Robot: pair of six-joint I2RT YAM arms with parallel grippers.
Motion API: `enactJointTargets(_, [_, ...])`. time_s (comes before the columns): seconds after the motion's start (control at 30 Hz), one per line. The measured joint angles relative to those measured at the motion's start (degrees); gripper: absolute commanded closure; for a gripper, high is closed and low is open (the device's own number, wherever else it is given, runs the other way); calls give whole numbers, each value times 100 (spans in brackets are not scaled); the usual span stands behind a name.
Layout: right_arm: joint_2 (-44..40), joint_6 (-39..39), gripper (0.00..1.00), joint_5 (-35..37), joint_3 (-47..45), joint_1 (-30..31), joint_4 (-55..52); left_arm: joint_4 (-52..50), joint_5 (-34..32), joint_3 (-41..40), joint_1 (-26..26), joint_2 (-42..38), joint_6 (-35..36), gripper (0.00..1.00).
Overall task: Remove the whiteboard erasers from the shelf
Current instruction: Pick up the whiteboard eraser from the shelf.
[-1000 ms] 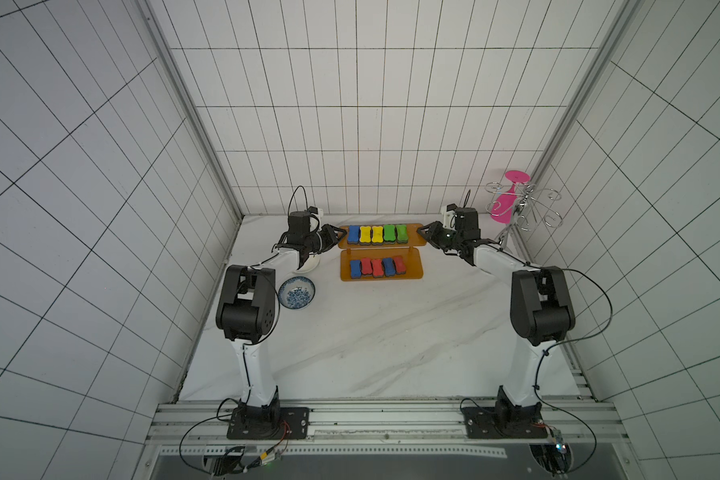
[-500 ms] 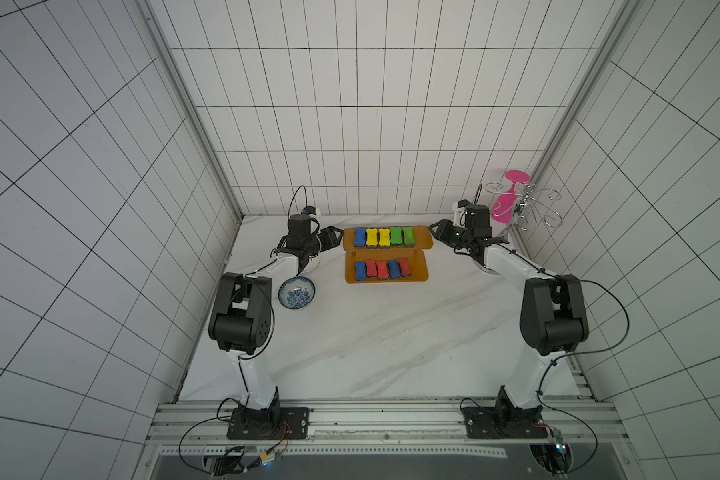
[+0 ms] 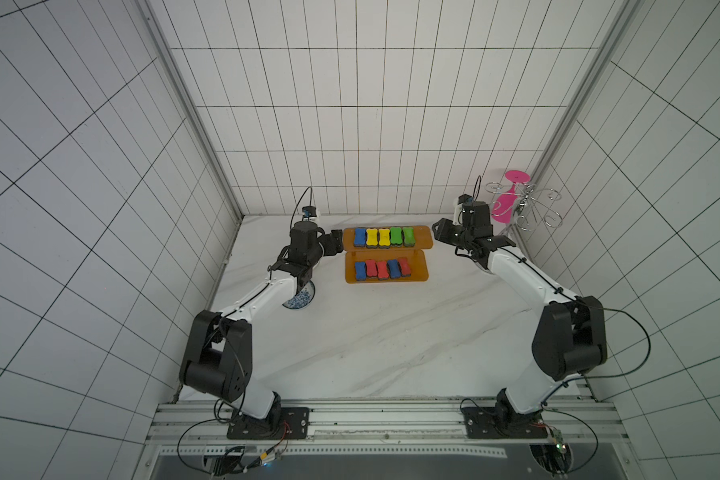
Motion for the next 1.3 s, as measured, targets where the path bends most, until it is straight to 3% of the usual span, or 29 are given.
enactJointTargets(0.17, [396, -358, 51, 612, 723, 494, -579, -234, -1355, -138, -887, -190, 382, 2])
enactJointTargets(0.43, [1204, -667, 46, 911, 1484, 660, -1119, -824, -2448, -177, -1025, -417, 345, 2])
enactJointTargets(1.3, [1851, -885, 47, 841, 2155, 844, -1283, -1283, -2684, -177, -1145, -501, -258, 2])
